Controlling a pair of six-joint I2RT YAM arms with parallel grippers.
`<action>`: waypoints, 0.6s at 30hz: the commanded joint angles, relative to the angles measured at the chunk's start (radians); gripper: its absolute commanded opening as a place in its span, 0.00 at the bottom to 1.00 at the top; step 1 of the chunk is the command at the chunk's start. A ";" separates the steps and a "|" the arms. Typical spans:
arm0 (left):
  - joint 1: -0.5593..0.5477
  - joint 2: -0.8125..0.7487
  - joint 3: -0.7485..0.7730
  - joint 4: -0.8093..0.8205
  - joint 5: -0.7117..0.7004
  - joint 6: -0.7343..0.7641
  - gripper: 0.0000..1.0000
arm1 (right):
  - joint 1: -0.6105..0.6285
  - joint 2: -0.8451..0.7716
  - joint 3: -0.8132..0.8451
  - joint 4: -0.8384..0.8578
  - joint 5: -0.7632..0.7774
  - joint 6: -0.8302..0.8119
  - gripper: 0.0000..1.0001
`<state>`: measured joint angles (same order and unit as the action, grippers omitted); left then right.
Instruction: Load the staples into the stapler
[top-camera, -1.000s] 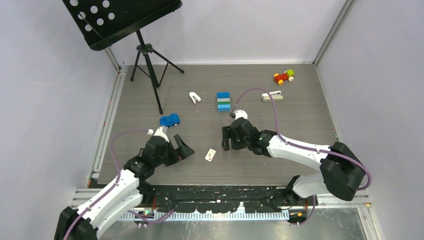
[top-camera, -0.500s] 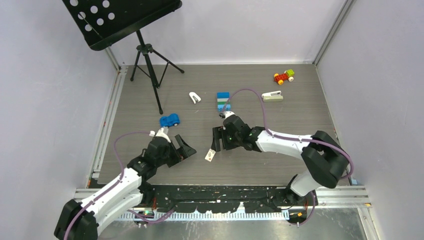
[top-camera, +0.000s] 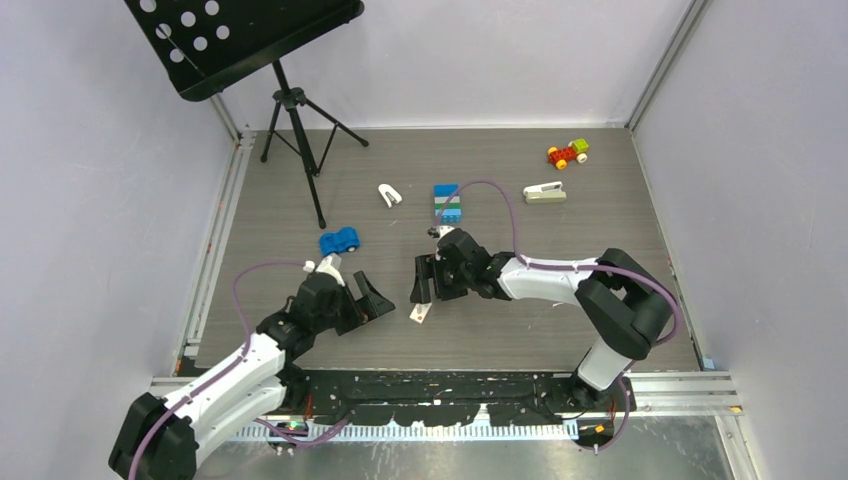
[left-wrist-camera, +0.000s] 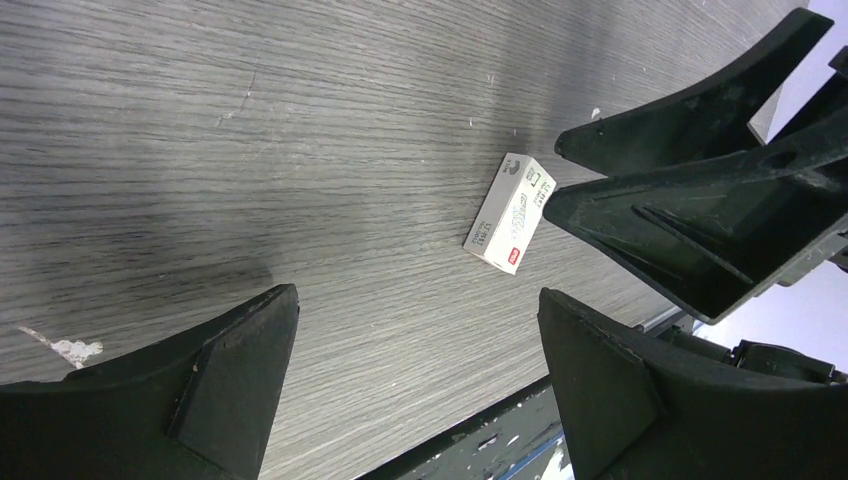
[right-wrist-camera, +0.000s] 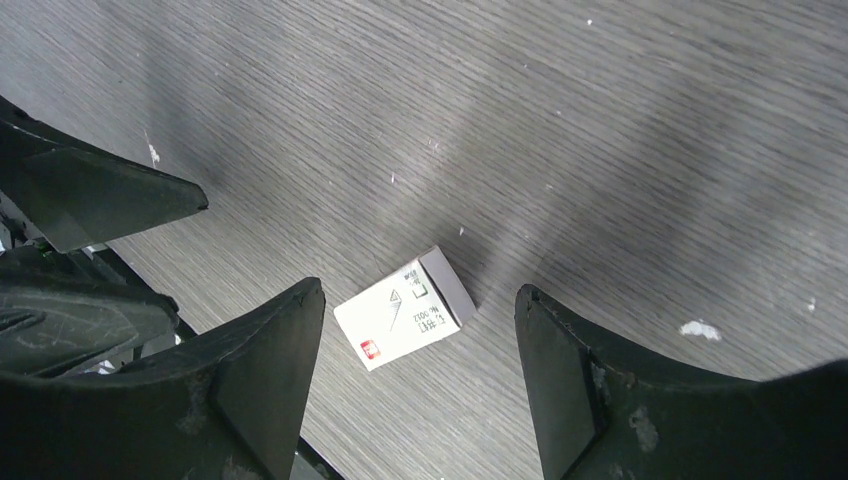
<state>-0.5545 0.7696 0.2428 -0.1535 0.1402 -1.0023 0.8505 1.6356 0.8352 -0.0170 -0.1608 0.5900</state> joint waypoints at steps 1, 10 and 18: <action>-0.004 -0.018 0.037 0.013 0.006 0.030 0.92 | -0.001 0.029 0.049 0.063 -0.023 0.007 0.74; -0.004 -0.022 0.036 0.008 -0.001 0.030 0.92 | -0.002 0.029 0.014 0.093 -0.058 0.033 0.71; -0.004 -0.015 0.036 0.011 -0.003 0.050 0.92 | -0.002 0.030 -0.032 0.161 -0.112 0.081 0.68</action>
<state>-0.5552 0.7551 0.2432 -0.1558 0.1398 -0.9829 0.8505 1.6741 0.8181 0.0662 -0.2306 0.6350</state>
